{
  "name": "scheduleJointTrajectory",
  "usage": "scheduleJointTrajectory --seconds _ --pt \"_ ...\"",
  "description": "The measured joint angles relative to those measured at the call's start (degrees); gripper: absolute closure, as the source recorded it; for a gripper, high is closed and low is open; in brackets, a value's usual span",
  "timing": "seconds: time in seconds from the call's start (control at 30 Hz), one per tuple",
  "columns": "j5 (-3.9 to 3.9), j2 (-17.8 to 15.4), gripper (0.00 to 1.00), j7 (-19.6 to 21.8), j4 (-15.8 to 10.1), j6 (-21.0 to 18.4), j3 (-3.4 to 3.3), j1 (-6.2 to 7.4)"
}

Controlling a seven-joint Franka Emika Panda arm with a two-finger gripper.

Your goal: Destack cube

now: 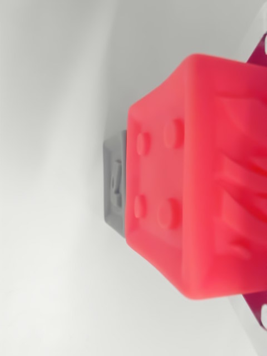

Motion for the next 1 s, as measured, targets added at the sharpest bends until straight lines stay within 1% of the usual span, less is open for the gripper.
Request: scheduleJointTrajectory --seconds 0.67,1.0 --pt "-0.01 -4.71 1.00 0.00 -0.16 -4.49 -0.05 0.01" --pt "-0.06 -7.69 1.00 0.02 0.04 -7.62 -0.08 0.01"
